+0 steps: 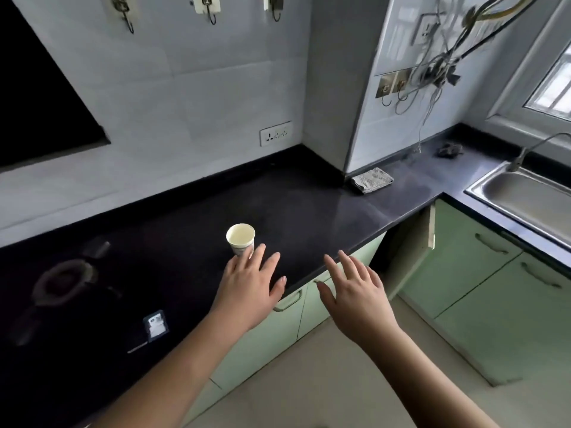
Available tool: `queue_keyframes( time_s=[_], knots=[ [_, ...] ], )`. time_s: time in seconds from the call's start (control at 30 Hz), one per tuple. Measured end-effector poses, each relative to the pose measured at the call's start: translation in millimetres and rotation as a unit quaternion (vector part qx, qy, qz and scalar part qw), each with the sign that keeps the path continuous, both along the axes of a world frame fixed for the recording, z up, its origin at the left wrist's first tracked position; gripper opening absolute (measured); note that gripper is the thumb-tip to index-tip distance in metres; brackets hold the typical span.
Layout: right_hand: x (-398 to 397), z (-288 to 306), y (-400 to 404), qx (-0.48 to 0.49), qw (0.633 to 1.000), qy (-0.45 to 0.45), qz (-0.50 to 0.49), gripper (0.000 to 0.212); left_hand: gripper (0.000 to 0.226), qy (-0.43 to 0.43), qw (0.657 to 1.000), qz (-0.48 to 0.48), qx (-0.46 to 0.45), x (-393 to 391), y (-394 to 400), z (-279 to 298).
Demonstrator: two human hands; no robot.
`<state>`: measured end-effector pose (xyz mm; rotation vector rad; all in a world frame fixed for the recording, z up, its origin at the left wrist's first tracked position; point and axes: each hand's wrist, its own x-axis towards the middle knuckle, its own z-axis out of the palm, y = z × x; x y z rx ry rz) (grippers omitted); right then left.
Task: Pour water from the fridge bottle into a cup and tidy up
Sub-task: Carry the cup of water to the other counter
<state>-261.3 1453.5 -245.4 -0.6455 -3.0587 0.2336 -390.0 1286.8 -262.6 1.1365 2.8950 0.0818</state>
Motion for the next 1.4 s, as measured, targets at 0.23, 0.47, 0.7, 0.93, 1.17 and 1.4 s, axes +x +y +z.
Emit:
queue_keyframes(
  time_s=[0.23,0.47,0.7,0.93,1.17,1.4],
  knots=[
    [-49.8,-23.0,37.0,-0.015,0.996,-0.015,0.088,0.061,0.064,0.037,0.995,0.083,-0.045,-22.6,10.8,-16.1],
    [-101.1,-49.5,33.8,-0.026,0.987,-0.022,0.158,0.061,0.063,0.042,0.988,0.142,-0.032,-36.0,-2.6,-34.7],
    [-155.9,-73.5,13.5,-0.033,0.983,-0.036,0.176,0.057,0.069,0.012,0.981,0.187,-0.039,-73.9,-25.6,-71.7],
    [-192.4,-95.5,-0.7,-0.068,0.987,-0.054,0.135,0.058,0.079,0.028,0.984,0.175,0.023,-117.0,-26.2,-99.2],
    [-216.5,-114.7,6.4,-0.202,0.965,-0.146,0.080,0.068,0.098,-0.068,0.965,0.209,0.144,-143.9,-13.2,-142.4],
    [-240.6,-129.3,21.8,-0.314,0.937,-0.147,0.038,0.064,0.107,-0.319,0.789,0.361,0.381,-170.0,19.4,-161.7]
  ],
)
